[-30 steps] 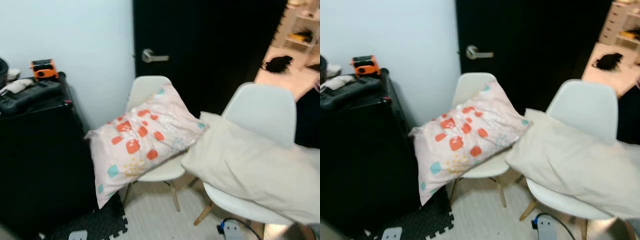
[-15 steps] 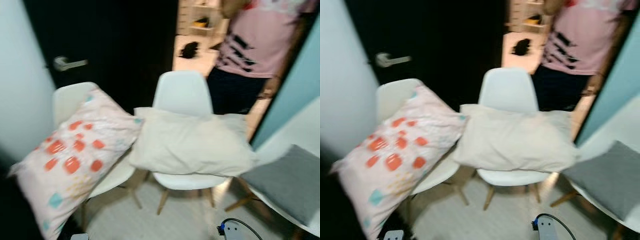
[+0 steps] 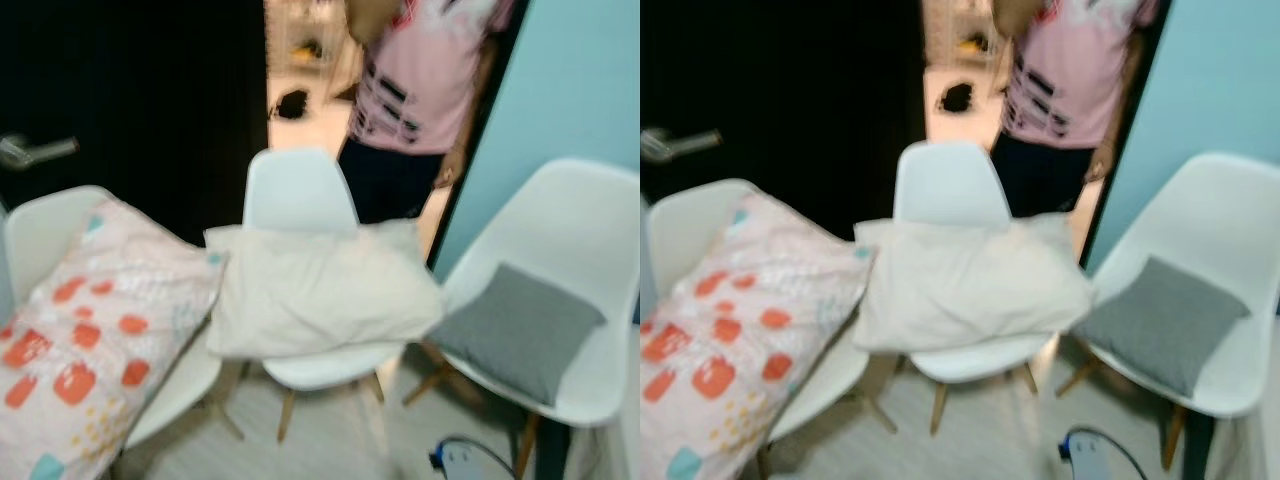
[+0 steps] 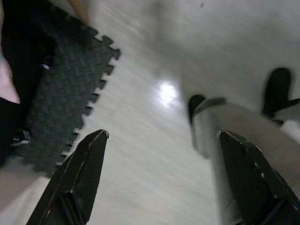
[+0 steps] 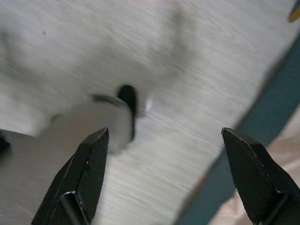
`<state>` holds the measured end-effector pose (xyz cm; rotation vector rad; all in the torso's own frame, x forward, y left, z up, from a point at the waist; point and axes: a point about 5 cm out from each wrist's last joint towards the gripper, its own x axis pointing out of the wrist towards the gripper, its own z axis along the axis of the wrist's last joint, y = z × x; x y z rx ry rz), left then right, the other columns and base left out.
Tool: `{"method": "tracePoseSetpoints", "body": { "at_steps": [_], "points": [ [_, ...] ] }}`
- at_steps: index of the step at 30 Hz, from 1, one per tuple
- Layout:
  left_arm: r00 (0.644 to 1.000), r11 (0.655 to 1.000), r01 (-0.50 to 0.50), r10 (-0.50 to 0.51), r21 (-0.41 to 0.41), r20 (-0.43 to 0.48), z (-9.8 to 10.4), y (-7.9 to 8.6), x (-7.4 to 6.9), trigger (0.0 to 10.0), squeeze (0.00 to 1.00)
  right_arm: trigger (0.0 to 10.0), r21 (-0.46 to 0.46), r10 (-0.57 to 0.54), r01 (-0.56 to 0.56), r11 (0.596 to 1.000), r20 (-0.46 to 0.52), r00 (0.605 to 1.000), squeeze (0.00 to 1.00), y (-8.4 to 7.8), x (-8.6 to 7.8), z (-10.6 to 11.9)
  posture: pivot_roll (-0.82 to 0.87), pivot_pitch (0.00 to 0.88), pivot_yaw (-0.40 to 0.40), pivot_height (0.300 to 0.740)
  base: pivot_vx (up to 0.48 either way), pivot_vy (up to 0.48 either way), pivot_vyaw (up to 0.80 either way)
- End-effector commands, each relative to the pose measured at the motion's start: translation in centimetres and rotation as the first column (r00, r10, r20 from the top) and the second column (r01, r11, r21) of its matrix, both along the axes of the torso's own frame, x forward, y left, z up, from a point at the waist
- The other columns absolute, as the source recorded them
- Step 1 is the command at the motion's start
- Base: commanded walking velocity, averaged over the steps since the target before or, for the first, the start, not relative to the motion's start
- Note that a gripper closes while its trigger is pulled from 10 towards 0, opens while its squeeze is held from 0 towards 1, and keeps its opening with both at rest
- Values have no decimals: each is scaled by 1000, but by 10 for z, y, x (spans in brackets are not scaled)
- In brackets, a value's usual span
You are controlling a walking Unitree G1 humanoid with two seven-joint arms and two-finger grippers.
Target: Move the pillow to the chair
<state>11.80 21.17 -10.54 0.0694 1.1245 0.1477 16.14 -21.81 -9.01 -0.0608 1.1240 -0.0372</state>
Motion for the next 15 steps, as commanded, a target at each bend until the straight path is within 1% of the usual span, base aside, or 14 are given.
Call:
{"method": "tracePoseSetpoints", "body": {
  "at_steps": [1,4,6,15],
  "points": [
    [1000,1000,23,-23,2,5,1,-2,3,10000,0,10000,-6,-4,4,1000,-3,1000,0,-2,-1,0,93,0,16,719,0,0,-744],
    [1000,1000,28,-28,1,6,1,-3,4,10000,0,10000,-5,-1,1,1000,-3,1000,0,0,0,0,92,0,19,719,0,0,-744],
    [999,999,34,-34,1,4,0,-4,3,10000,0,10000,-1,3,-3,1000,-3,1000,0,5,1,-1,91,0,19,719,0,0,-741],
    [999,999,40,-40,3,1,0,-3,2,10000,0,10000,5,5,-5,1000,-5,1000,0,12,3,-1,92,0,25,719,0,0,-743]
  ]
}}
